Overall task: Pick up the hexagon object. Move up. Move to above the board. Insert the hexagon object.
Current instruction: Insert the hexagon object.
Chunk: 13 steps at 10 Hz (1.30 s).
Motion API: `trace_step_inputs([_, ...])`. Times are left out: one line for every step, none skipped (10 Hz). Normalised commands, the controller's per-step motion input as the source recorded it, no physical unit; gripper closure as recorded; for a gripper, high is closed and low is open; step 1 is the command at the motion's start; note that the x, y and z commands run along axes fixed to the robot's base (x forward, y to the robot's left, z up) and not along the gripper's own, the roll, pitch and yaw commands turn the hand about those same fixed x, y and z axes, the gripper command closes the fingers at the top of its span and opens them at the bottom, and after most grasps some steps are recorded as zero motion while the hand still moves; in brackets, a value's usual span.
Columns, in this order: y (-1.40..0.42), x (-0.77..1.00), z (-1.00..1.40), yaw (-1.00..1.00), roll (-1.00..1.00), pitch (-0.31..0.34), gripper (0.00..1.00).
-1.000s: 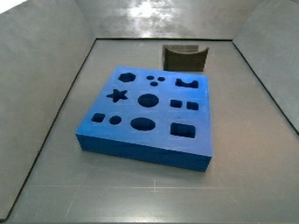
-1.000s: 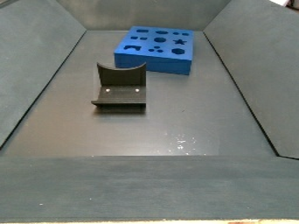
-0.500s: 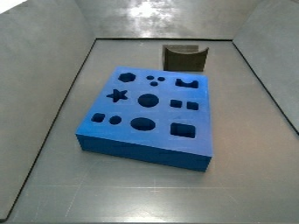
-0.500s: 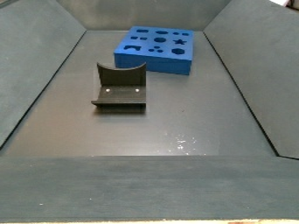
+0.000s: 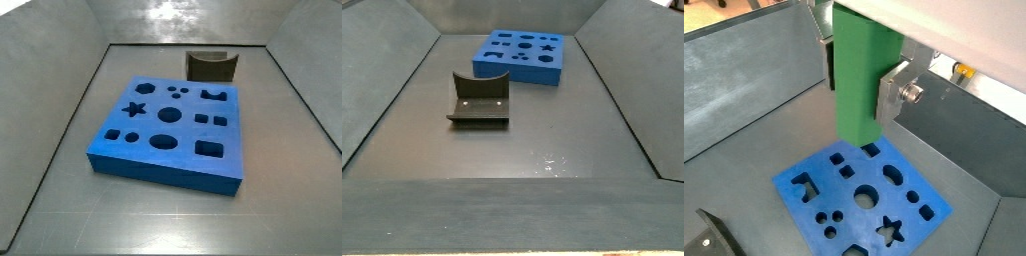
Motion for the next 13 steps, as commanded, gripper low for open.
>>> trace_step_inputs([0.0,0.0,-0.01,-0.03,0.03,0.037,1.0])
trace_step_inputs([0.0,0.06,-0.01,-0.02,0.06,0.08,1.0])
trace_step_inputs([0.0,0.01,-0.02,-0.02,0.05,0.046,1.0])
trace_step_inputs([0.0,0.09,-0.01,-0.03,0.04,0.089,1.0])
trace_step_inputs([0.0,0.04,-0.01,-0.04,0.02,0.069,1.0])
trace_step_inputs([0.0,0.05,0.0,-0.02,0.03,0.066,1.0])
trace_step_inputs([0.0,0.0,-0.05,0.0,0.04,0.026,1.0])
trace_step_inputs([0.12,0.03,-0.85,0.0,0.39,0.0,1.0])
trace_step_inputs([0.1,0.28,-1.0,0.0,0.19,0.0,1.0])
trace_step_inputs([0.07,0.28,-1.0,0.0,0.09,0.0,1.0])
trace_step_inputs([0.11,0.27,-1.0,0.0,0.06,0.0,1.0])
trace_step_inputs([0.11,0.25,-1.0,0.0,0.07,0.0,1.0])
trace_step_inputs([0.0,0.04,-0.41,0.0,0.0,-0.154,1.0])
